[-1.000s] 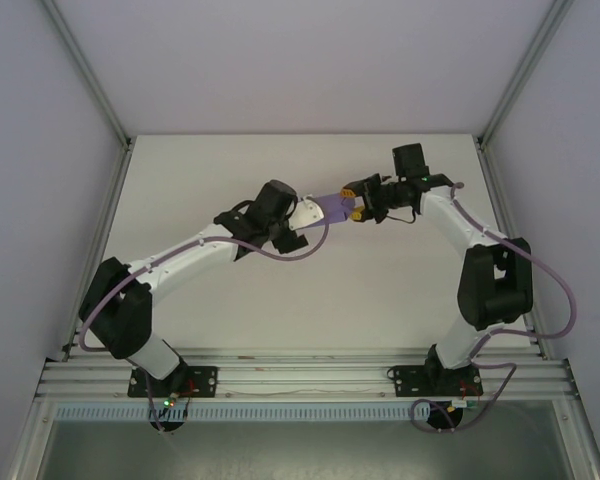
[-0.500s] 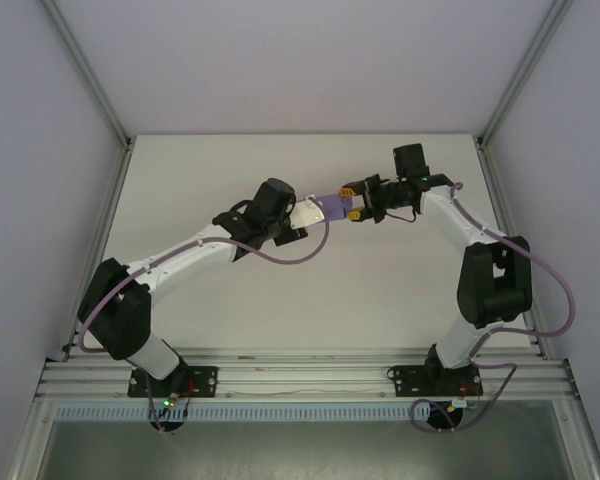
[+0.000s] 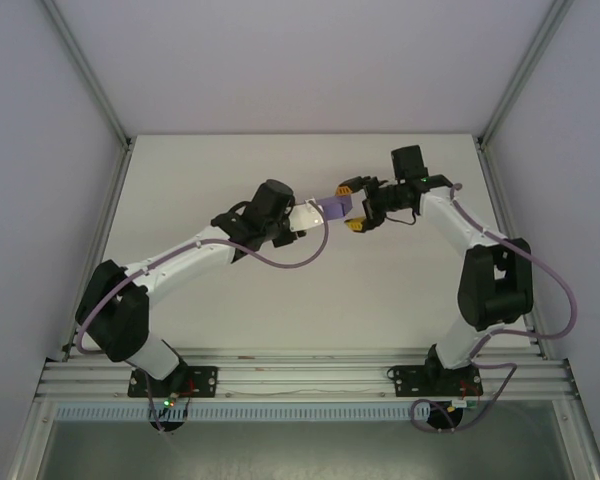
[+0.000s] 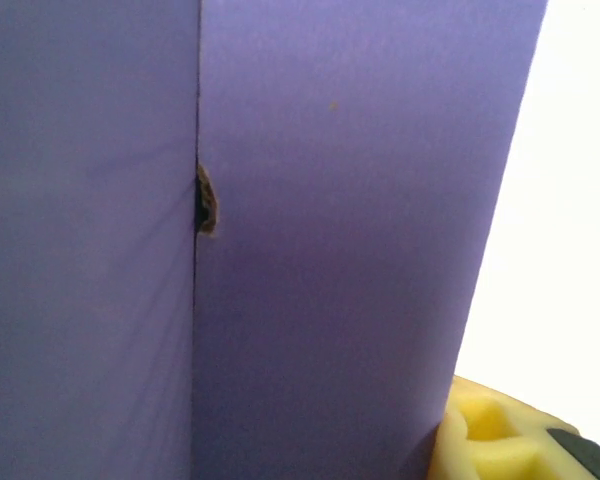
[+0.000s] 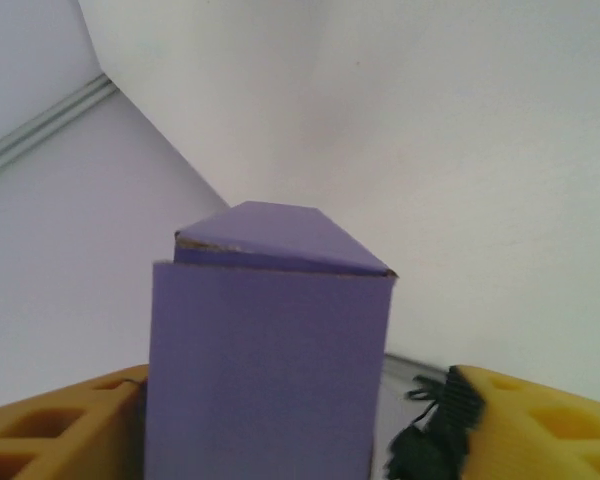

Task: Assemble paper box

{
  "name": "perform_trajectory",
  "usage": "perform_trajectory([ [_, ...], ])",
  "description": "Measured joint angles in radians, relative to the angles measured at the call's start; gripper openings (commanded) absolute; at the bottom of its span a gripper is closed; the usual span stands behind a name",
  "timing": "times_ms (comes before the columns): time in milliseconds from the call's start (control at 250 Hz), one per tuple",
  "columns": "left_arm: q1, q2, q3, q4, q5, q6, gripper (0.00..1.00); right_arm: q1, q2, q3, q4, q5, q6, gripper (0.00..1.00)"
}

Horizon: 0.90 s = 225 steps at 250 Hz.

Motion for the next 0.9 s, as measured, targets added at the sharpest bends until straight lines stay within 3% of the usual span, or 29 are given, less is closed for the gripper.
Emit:
perform_trajectory([
  [104, 0.016, 0.000, 0.005, -0.057, 0.043, 0.007, 0.37, -0.023, -0.051, 0.003, -0.051, 0.150, -0.101, 1.00],
  [324, 0.054, 0.029, 0.097, -0.261, 0.139, 0.050, 0.40, -0.055, -0.206, 0.012, -0.101, 0.669, -0.401, 1.00],
  [516, 0.075, 0.173, 0.237, -0.434, 0.190, 0.068, 0.39, -0.055, -0.391, -0.158, 0.130, 0.929, -0.707, 1.00],
  [620, 0.085, 0.262, 0.301, -0.518, 0.202, 0.071, 0.39, -0.057, -0.443, -0.278, 0.242, 0.874, -0.896, 1.00],
  [791, 0.087, 0.353, 0.382, -0.620, 0.209, 0.078, 0.38, -0.028, -0.417, -0.326, 0.230, 0.510, -1.226, 0.99],
  [899, 0.087, 0.364, 0.411, -0.659, 0.224, 0.079, 0.38, 0.033, -0.365, -0.307, 0.193, 0.402, -1.349, 0.91],
])
